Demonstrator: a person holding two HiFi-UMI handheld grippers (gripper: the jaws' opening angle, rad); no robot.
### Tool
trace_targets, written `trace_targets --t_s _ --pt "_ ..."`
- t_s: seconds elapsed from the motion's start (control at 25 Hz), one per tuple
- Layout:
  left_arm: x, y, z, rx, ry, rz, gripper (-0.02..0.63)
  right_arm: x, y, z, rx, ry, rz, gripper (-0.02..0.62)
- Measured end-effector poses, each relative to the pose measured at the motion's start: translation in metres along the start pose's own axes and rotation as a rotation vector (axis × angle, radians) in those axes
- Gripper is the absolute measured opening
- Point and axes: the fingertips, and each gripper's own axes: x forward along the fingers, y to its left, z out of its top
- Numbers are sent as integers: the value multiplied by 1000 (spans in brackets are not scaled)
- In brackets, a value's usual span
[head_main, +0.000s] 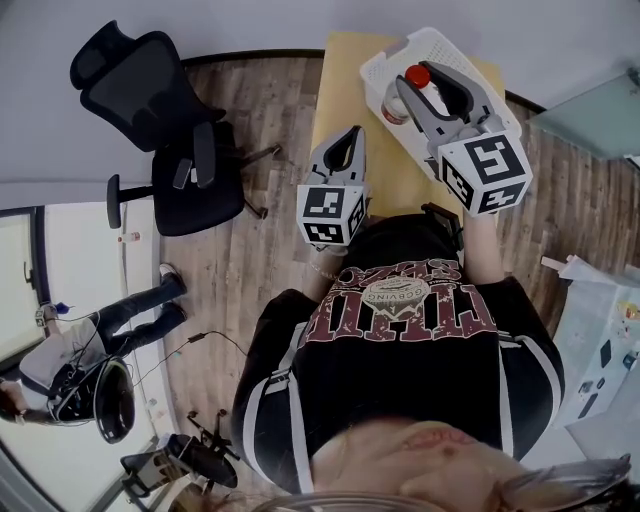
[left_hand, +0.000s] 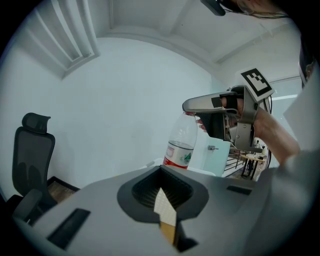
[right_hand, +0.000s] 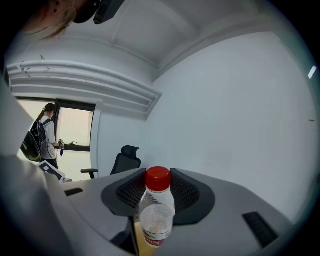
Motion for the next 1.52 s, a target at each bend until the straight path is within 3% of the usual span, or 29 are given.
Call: trace_targets --t_s 0.48,1.52 --pt "-15 22 -2 -23 -11 57 41 20 23 -13 10 33 65 153" --pt "-14 29 -6 -20 2 76 41 47 39 -77 30 147 132 153"
